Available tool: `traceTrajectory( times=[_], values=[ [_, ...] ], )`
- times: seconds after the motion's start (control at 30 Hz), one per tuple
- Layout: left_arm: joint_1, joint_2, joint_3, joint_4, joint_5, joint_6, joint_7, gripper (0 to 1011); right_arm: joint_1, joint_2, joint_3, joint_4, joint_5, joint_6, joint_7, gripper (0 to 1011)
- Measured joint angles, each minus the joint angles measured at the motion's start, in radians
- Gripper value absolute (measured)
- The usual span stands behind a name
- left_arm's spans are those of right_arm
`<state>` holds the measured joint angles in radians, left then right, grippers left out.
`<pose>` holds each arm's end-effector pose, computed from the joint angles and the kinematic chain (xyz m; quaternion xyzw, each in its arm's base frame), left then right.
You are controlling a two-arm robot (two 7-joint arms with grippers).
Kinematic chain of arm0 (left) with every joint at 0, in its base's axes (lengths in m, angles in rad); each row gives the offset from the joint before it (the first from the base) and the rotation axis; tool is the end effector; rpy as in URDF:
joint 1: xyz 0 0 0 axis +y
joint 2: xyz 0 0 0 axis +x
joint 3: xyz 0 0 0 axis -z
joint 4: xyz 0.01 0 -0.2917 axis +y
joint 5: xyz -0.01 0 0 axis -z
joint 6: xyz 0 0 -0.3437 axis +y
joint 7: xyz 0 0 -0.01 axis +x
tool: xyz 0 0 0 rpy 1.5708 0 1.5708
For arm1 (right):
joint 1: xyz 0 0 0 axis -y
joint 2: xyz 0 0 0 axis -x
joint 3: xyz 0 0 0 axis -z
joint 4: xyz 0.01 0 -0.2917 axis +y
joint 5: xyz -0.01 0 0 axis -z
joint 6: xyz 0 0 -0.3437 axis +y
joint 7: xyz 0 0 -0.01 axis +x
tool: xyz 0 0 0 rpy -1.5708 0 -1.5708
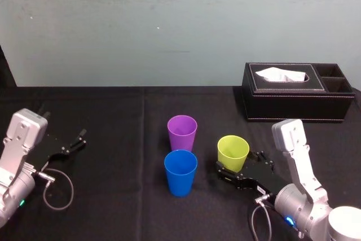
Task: Stack the three plastic cups sequentially using one hand.
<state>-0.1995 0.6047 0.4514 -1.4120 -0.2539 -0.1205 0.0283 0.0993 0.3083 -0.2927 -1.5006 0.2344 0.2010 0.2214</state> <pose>0.3913 0.0744 -0.3103 0.1415 -0.1325 0.5799 0.7913 0.3787 0.0002 -0.3087 -0.1241 0.0578 -0.5176 0.8446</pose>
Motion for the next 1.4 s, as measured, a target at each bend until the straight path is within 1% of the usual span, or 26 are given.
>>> traceTrajectory(
  times=[0.53, 1.17, 1.4],
  values=[
    [0.0, 0.0, 0.0, 0.0, 0.0, 0.0, 0.0, 1000, 0.011, -0.031, 0.011, 0.035, -0.034, -0.004, 0.016, 1004],
    [0.0, 0.0, 0.0, 0.0, 0.0, 0.0, 0.0, 1000, 0.044, -0.055, 0.009, 0.086, -0.072, -0.033, 0.032, 1004],
    [0.0, 0.0, 0.0, 0.0, 0.0, 0.0, 0.0, 1000, 0.045, -0.056, 0.009, 0.087, -0.073, -0.033, 0.032, 1004]
  ],
)
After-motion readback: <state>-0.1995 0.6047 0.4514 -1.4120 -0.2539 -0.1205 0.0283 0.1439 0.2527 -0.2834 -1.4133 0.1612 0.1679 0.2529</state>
